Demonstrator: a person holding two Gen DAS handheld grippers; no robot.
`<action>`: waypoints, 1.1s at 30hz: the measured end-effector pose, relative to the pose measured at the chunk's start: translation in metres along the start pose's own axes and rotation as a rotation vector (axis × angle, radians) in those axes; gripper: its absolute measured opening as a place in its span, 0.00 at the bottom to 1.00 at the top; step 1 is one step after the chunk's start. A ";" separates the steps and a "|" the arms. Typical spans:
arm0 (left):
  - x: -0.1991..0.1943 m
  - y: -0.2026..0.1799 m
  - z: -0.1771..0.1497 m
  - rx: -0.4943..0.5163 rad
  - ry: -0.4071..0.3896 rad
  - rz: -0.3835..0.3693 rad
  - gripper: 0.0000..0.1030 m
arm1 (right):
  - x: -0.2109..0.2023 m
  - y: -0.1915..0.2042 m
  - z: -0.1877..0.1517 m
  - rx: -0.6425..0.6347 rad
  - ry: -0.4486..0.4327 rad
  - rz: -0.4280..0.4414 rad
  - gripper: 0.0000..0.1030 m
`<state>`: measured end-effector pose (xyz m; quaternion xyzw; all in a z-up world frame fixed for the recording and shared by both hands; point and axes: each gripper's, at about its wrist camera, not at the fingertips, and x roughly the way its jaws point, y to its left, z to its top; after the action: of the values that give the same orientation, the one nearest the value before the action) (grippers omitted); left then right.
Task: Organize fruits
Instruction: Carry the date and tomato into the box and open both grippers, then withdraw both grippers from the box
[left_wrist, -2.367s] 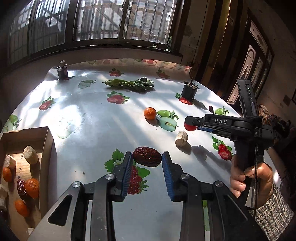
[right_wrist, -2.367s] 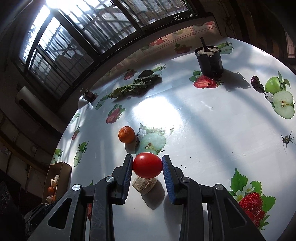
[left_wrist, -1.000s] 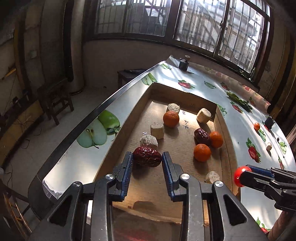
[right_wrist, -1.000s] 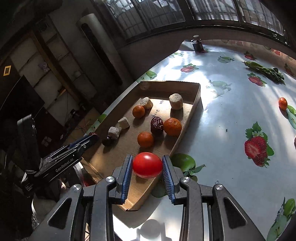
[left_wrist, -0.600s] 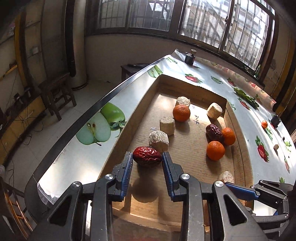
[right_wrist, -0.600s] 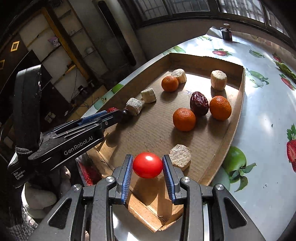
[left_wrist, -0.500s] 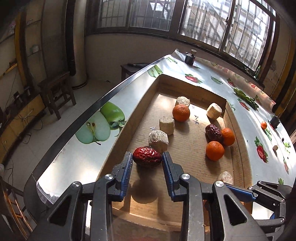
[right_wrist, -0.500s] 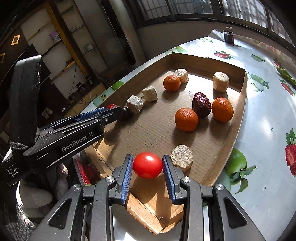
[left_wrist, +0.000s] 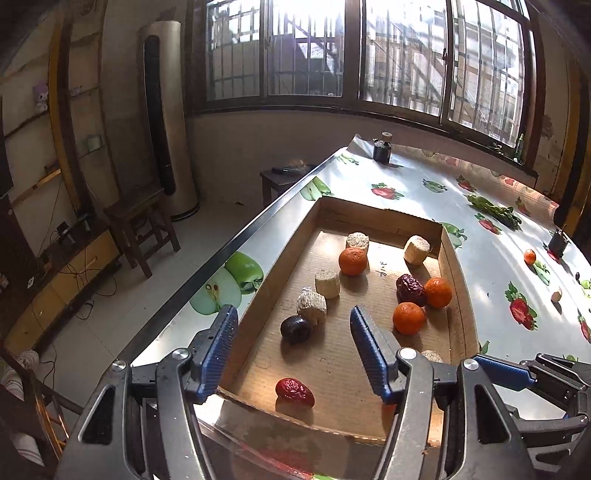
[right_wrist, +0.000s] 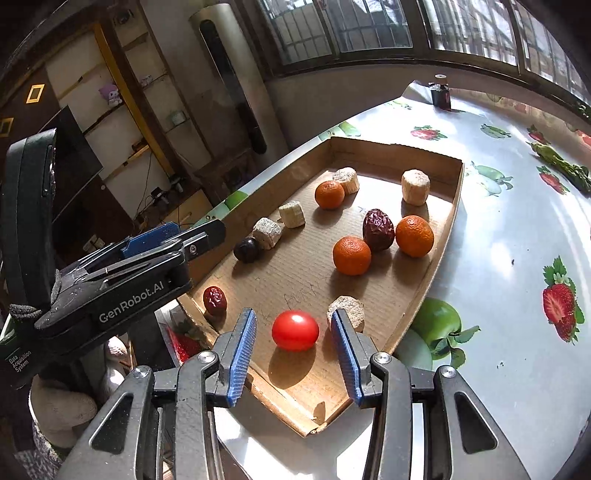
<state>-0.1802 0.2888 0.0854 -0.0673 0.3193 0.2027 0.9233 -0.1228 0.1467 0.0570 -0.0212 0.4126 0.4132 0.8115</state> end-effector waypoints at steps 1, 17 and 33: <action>-0.006 -0.003 0.000 0.008 -0.020 0.014 0.68 | -0.006 -0.002 -0.001 0.008 -0.015 -0.004 0.50; -0.112 -0.040 -0.001 -0.036 -0.342 0.272 1.00 | -0.088 -0.030 -0.030 0.111 -0.180 -0.085 0.60; -0.110 -0.071 -0.007 0.011 -0.215 0.136 1.00 | -0.114 -0.029 -0.044 0.078 -0.236 -0.261 0.69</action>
<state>-0.2327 0.1857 0.1471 -0.0183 0.2236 0.2690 0.9367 -0.1674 0.0367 0.0978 0.0055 0.3239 0.2876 0.9013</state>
